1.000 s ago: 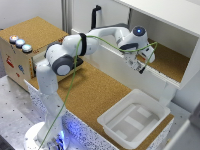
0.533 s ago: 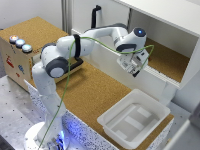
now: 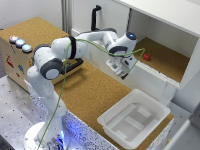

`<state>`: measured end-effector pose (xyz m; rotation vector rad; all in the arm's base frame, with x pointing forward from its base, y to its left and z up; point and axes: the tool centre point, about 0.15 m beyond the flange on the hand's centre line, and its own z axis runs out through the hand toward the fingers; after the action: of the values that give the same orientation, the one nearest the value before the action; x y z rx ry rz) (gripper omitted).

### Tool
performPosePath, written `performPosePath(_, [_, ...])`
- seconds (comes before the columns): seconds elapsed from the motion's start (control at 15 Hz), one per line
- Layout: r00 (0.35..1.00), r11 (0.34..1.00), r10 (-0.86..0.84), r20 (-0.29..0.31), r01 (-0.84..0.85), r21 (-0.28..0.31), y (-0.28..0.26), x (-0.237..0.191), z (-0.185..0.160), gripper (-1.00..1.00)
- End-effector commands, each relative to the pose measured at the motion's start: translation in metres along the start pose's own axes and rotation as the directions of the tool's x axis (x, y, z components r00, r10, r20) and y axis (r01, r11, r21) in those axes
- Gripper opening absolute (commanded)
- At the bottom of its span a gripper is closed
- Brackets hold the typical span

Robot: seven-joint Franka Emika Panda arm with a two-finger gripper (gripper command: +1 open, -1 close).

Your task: Put the pink object inside the right cabinet

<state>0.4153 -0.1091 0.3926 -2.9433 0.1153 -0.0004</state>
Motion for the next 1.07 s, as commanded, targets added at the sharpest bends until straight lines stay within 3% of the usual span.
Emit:
performPosePath(0.0, [0.998,0.992,-0.041,-0.056,0.034,-0.121,-0.038,-0.035,0.04,1.0])
performPosePath(0.07, [0.995,0.994,-0.075,-0.059,0.07,-0.081,-0.044,-0.039,0.044,1.0])
performPosePath(0.4, [0.984,0.98,-0.179,-0.02,0.177,-0.095,-0.093,-0.052,0.059,1.0])
performPosePath(0.47, [0.986,0.985,-0.168,0.001,0.168,-0.05,-0.102,-0.051,0.056,1.0])
performPosePath(0.8, [0.995,0.996,-0.093,0.028,0.093,-0.002,-0.165,-0.067,0.038,1.0])
performPosePath(1.0, [0.997,0.993,-0.08,-0.003,0.08,-0.085,-0.192,-0.08,0.031,1.0])
